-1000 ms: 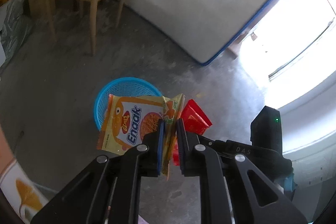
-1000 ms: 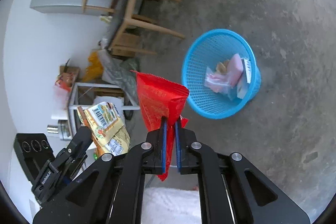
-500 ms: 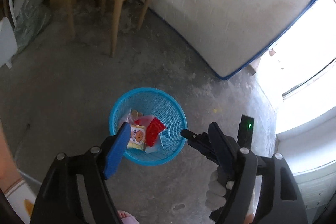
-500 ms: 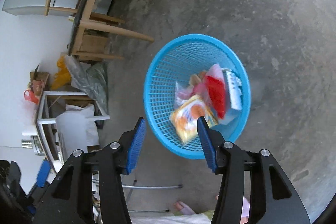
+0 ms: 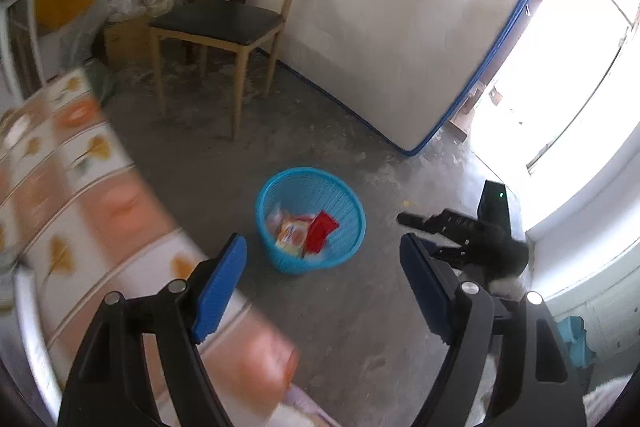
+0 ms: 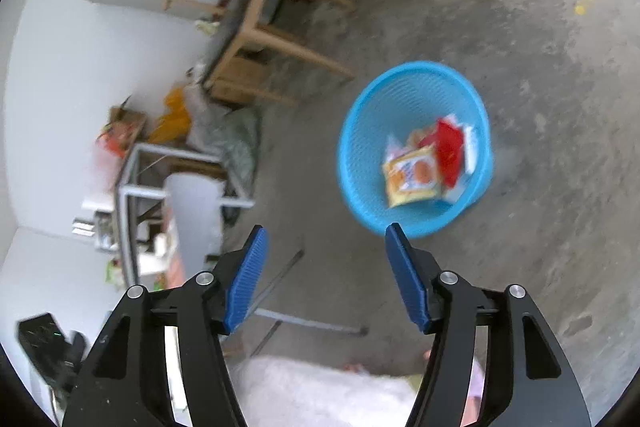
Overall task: Collect trash
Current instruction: 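Return both grippers to the table near the pink snack bag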
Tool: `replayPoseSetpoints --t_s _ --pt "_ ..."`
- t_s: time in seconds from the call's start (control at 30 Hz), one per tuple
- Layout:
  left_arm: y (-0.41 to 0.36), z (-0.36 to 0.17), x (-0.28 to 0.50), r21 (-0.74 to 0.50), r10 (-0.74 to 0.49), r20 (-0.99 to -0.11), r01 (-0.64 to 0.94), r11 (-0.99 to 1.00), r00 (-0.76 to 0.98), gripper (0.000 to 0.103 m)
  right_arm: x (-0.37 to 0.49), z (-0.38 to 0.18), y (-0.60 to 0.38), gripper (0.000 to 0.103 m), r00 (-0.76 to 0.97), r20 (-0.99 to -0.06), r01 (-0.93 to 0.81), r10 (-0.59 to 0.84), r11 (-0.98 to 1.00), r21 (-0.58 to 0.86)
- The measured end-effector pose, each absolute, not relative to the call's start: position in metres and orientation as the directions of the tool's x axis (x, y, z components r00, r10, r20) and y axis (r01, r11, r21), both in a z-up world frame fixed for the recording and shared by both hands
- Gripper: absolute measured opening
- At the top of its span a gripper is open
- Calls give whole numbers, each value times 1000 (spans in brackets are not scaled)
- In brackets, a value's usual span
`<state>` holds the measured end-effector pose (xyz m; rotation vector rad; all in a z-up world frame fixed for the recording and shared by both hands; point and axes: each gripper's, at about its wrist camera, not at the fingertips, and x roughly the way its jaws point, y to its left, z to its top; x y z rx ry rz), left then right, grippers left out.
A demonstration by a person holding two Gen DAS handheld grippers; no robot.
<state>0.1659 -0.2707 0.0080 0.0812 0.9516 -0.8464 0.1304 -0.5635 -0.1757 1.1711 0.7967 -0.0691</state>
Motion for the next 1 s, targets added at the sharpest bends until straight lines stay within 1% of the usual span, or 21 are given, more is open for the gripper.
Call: replayPoseSetpoints --t_s 0.1,0.23,0.37,0.47,0.6,0.67,0.8,0.87,1.0 --pt "-220 24 144 -294 -614 -704 640 710 357 77 128 -165 -534 61 724 -560 395 403 424 815" --pt "-150 40 120 -316 -611 -654 573 756 446 77 141 -146 -480 62 681 -551 315 482 485 815" --pt "-88 54 99 -323 -587 -599 506 800 545 77 158 -121 -430 63 651 -482 191 587 488 852" --pt "-50 57 86 -315 -536 -571 437 843 622 77 173 -102 -389 67 612 -398 77 683 449 890" --pt "-5 55 74 -288 -439 -554 332 898 707 77 190 -81 -329 72 517 -337 -29 787 409 912" --pt "18 51 70 -320 -411 -546 272 908 730 77 197 -76 -302 72 466 -315 -61 827 385 921" --pt "56 35 70 -376 -364 -555 164 912 748 77 209 -73 -254 72 382 -307 -84 872 363 928" --pt "71 28 69 -388 -343 -569 123 913 747 77 213 -67 -234 72 358 -341 -100 869 399 912" --pt "95 16 67 -448 -358 -570 85 890 740 77 222 -50 -207 72 347 -400 -142 848 469 872"
